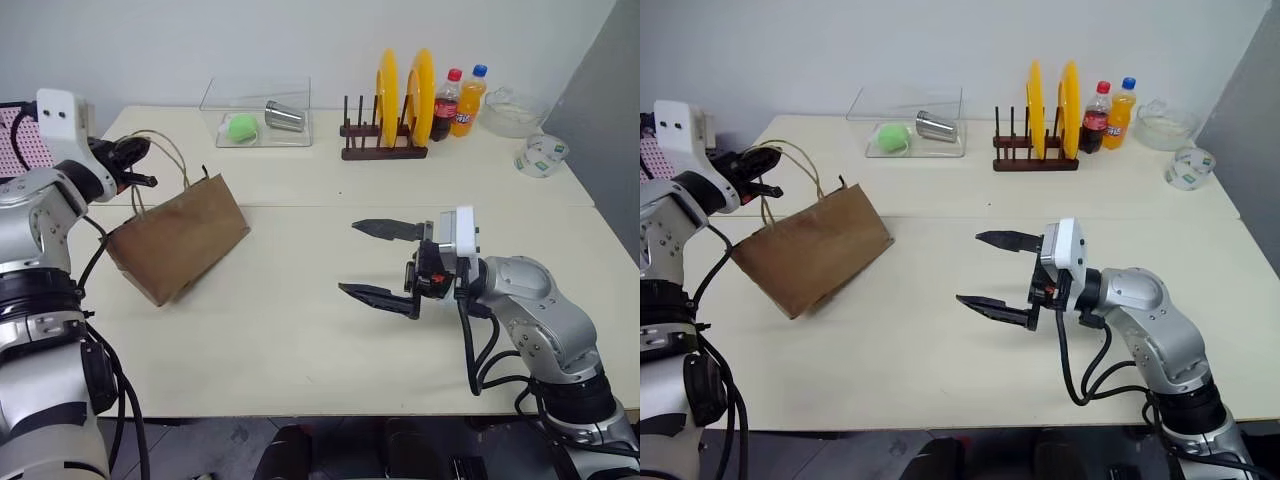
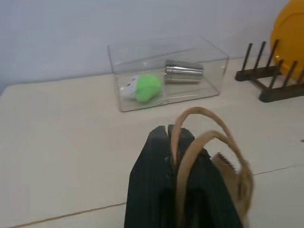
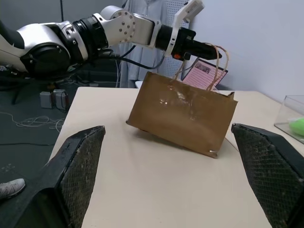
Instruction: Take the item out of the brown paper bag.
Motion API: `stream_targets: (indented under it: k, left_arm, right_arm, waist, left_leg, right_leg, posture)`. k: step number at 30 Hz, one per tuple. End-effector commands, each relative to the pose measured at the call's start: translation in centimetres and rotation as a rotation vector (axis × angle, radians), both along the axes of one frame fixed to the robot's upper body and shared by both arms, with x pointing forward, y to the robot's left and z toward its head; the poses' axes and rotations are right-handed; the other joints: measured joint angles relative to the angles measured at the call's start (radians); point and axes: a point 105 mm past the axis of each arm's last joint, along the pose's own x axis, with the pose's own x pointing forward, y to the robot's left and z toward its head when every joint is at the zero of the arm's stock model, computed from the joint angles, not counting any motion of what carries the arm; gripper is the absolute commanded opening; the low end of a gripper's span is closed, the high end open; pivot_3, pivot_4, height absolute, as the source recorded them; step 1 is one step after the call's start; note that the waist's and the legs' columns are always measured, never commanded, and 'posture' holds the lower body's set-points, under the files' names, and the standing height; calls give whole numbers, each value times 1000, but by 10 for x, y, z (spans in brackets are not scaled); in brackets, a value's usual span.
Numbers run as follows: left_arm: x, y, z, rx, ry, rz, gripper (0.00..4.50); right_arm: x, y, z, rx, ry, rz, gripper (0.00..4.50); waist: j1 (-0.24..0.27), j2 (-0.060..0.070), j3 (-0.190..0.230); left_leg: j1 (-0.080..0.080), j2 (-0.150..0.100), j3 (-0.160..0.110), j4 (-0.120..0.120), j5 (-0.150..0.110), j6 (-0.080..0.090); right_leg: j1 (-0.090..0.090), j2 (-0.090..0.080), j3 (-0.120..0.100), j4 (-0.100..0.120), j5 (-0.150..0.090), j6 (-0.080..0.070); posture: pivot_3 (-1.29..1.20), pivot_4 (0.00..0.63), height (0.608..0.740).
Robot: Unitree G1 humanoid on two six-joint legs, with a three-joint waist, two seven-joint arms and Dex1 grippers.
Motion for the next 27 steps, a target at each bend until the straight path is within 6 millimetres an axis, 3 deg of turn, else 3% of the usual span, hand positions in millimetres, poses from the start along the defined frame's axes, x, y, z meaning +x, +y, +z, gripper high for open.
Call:
stream_targets:
  k: [1, 7, 16, 21, 27]
  left_arm:
    - [-8, -10, 38, 39, -86, -105, 14]
    - [-6, -32, 51, 64, -79, -280, 14]
    - [17, -72, 63, 101, -106, -432, 14]
    - [30, -122, 64, 116, -135, -577, 14]
    - [34, -163, 70, 126, -162, -671, 14]
  right_arm:
    - [-7, -3, 14, 23, -53, -10, 4500]
    - [-8, -9, 12, 13, -46, -70, 4500]
    - [-7, -22, 10, 15, -46, -235, 4500]
    - [-8, -34, 11, 21, -48, -361, 4500]
    - [-16, -45, 6, 5, -37, -466, 4500]
  waist:
    - [-1, -1, 0]
    - [-9, -1, 1]
    - [-13, -2, 1]
    - [-14, -4, 2]
    - [-19, -4, 3]
  left_leg:
    - [0, 0, 0, 0, 0, 0]
    - [-2, 0, 0, 0, 0, 0]
    - [-6, 0, -2, 5, 0, 0]
    - [-9, -1, -2, 8, 0, 0]
    - [-14, -1, -2, 9, 0, 0]
  right_leg:
    - [0, 0, 0, 0, 0, 0]
    - [-1, 0, -1, 0, 0, 0]
    - [-2, 0, -3, 0, 0, 0]
    - [-2, 0, -4, 1, 0, 0]
    - [-7, 0, -4, 2, 0, 0]
  posture:
    - [0, 150, 740]
    - [0, 150, 740]
    - [0, 150, 740]
    - [0, 150, 740]
    - [0, 150, 740]
